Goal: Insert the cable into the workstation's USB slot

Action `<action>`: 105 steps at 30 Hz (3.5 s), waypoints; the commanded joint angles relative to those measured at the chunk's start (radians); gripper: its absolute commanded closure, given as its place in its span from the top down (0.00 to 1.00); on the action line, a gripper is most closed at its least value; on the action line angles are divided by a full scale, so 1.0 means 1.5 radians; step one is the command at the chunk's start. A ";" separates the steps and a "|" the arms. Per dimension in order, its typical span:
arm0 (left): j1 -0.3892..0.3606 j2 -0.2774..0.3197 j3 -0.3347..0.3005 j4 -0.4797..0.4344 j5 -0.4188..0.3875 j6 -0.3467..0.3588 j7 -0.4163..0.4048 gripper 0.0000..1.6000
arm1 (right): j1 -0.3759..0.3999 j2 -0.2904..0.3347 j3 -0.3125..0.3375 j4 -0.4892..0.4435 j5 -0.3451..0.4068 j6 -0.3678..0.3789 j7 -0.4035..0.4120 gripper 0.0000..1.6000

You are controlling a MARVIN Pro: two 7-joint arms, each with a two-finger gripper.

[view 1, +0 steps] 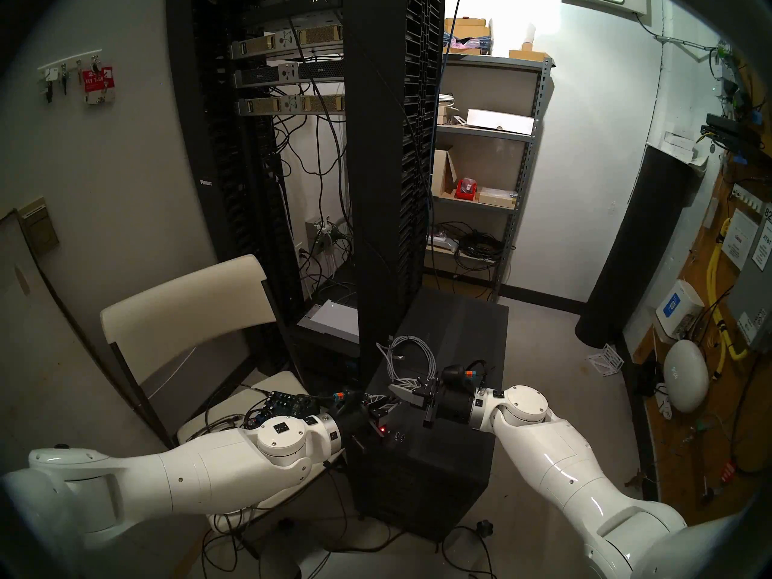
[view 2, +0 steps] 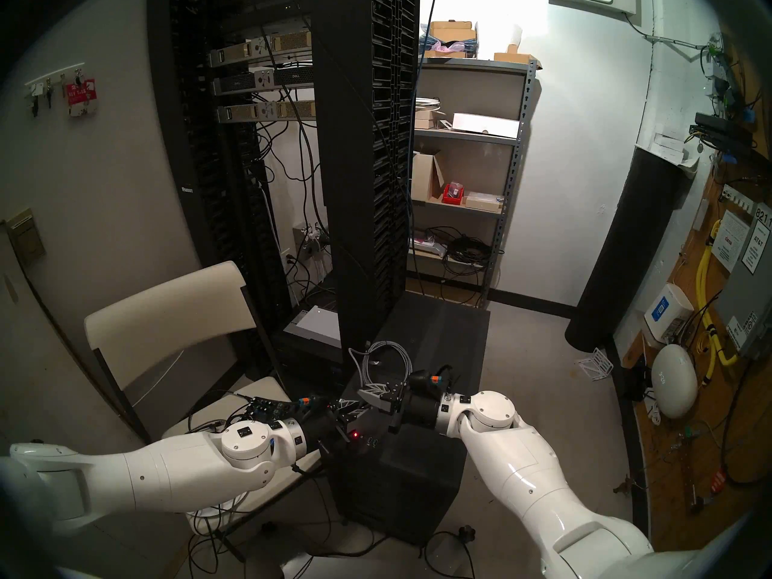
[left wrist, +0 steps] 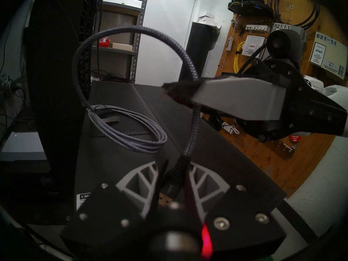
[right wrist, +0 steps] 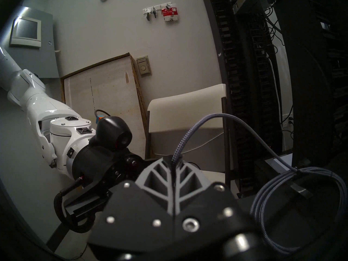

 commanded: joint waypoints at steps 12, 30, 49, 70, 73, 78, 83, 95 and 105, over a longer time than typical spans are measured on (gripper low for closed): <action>-0.025 -0.035 -0.007 0.117 -0.106 0.004 -0.216 0.00 | 0.003 -0.002 0.007 -0.017 0.008 0.005 0.021 0.00; -0.046 -0.126 -0.006 0.314 -0.119 -0.082 -0.457 0.00 | 0.003 -0.007 0.009 0.000 0.012 0.025 0.057 0.00; -0.081 -0.211 0.001 0.509 -0.126 -0.074 -0.669 0.00 | 0.008 -0.015 0.007 0.018 0.003 0.037 0.080 0.00; -0.090 -0.268 0.020 0.601 -0.113 -0.127 -0.686 0.00 | -0.020 -0.006 0.024 -0.006 -0.001 0.063 0.092 0.00; -0.097 -0.279 0.019 0.623 -0.112 -0.137 -0.688 0.00 | -0.024 -0.001 0.025 -0.004 0.001 0.075 0.104 0.00; -0.109 -0.297 0.016 0.653 -0.110 -0.154 -0.693 0.00 | -0.033 0.006 0.029 -0.006 -0.003 0.081 0.107 0.00; -0.116 -0.311 0.013 0.681 -0.106 -0.165 -0.706 0.00 | -0.035 0.012 0.029 -0.002 -0.011 0.083 0.109 0.18; -0.118 -0.334 -0.003 0.726 -0.113 -0.166 -0.741 0.00 | -0.025 0.026 -0.009 0.000 -0.078 0.091 0.091 0.46; -0.117 -0.339 -0.017 0.734 -0.119 -0.161 -0.758 0.00 | -0.017 0.028 -0.026 0.003 -0.122 0.084 0.062 0.49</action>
